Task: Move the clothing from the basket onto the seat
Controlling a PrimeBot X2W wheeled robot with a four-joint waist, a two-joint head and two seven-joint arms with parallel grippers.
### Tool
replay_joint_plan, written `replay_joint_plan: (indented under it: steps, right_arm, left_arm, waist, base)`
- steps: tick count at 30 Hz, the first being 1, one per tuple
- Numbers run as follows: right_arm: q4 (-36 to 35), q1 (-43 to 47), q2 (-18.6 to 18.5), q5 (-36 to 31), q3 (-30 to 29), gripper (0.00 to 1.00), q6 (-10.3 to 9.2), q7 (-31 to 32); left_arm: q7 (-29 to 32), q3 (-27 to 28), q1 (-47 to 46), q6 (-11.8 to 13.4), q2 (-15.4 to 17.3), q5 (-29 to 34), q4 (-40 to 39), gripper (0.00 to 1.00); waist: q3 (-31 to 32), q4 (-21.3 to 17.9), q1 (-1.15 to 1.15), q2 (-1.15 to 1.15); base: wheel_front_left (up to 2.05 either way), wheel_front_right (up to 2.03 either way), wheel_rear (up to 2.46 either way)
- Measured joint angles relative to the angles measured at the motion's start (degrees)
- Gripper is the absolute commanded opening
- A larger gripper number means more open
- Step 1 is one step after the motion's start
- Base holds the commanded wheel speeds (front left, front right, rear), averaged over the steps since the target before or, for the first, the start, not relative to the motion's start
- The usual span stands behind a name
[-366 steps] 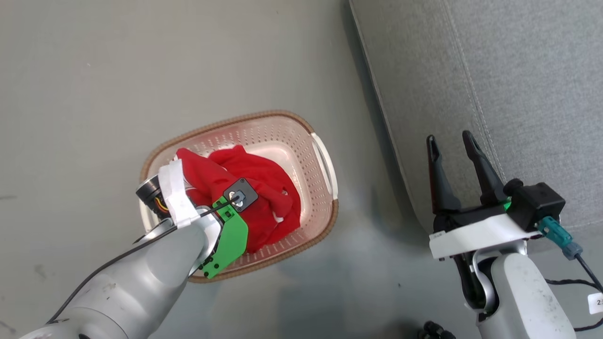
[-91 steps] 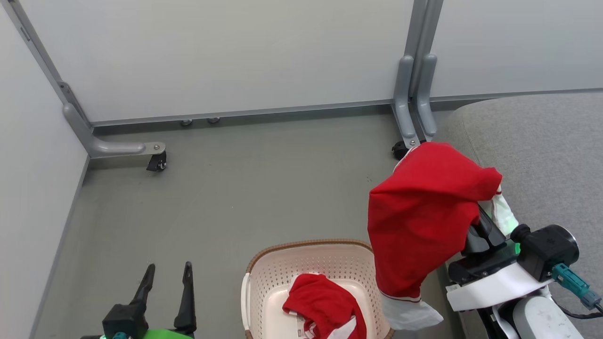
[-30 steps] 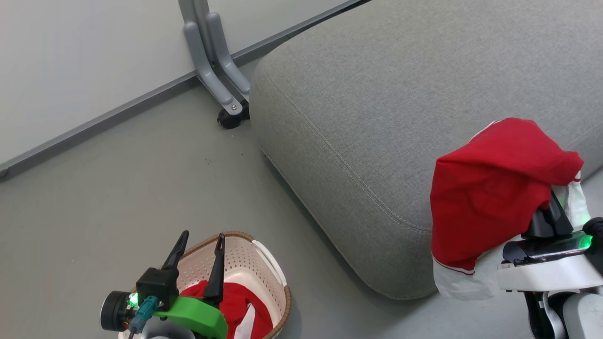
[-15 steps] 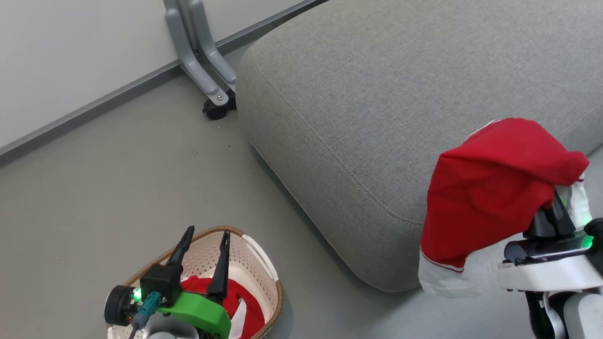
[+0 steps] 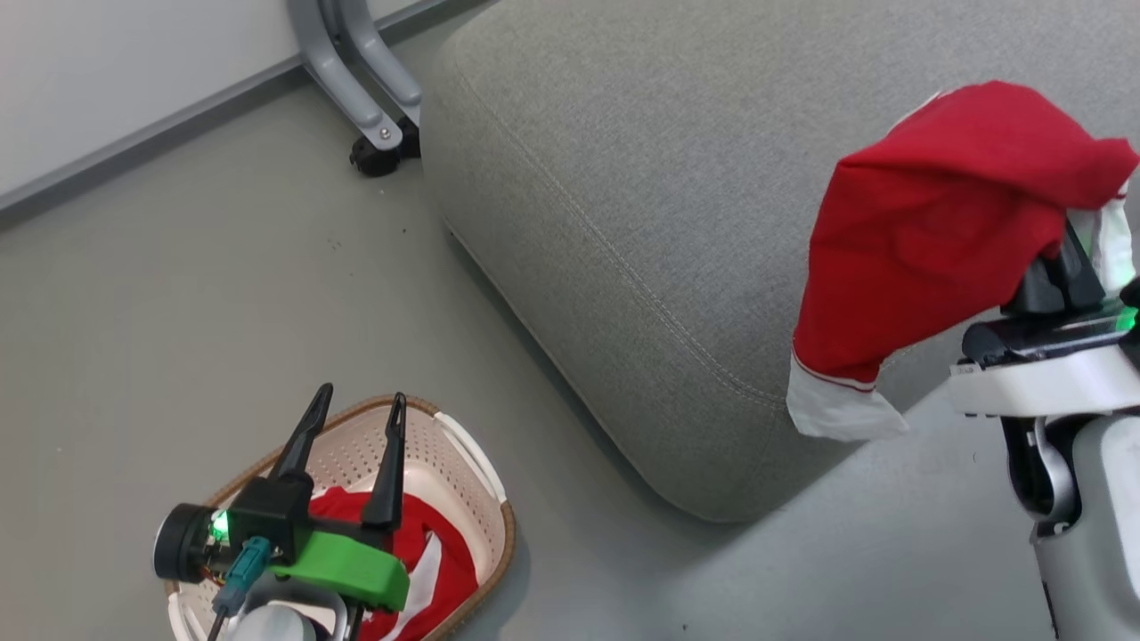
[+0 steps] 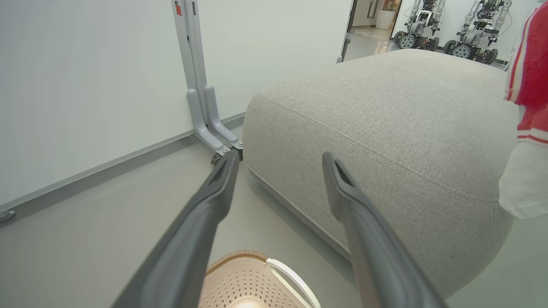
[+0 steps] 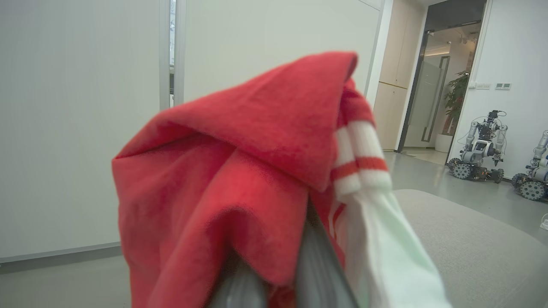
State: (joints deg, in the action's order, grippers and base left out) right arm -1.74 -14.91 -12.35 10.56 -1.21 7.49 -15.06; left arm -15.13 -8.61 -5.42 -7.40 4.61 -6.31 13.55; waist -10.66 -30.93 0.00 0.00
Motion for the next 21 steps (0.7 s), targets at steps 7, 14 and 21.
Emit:
replay_joint_plan:
  steps: [7,14,21]
  right_arm:
    - [6.66,-12.43,-3.46,1.57,-0.98,0.00,0.01,0.00]
    - [13.71,-23.88,-6.69,0.65,-2.04,0.00,0.01,0.00]
    - [19.67,-31.17,-8.55,-0.83,-5.71,0.00,0.01,0.00]
  left_arm:
    - [0.00,-3.09,-4.16,0.00,2.89,0.60,-2.91,1.00]
    - [0.00,-4.68,-8.51,0.00,5.76,0.65,-4.25,1.00]
    - [0.00,-6.19,-12.95,0.00,7.09,0.56,-4.97,1.00]
  waist:
    - [-6.01,1.80,0.00,0.00]
    - [-11.69,4.63,0.00,0.00]
    - [-16.61,8.06,0.01,0.00]
  base:
    - [0.00,0.00,0.00]
    - [0.00,0.00,0.00]
    - [0.00,0.00,0.00]
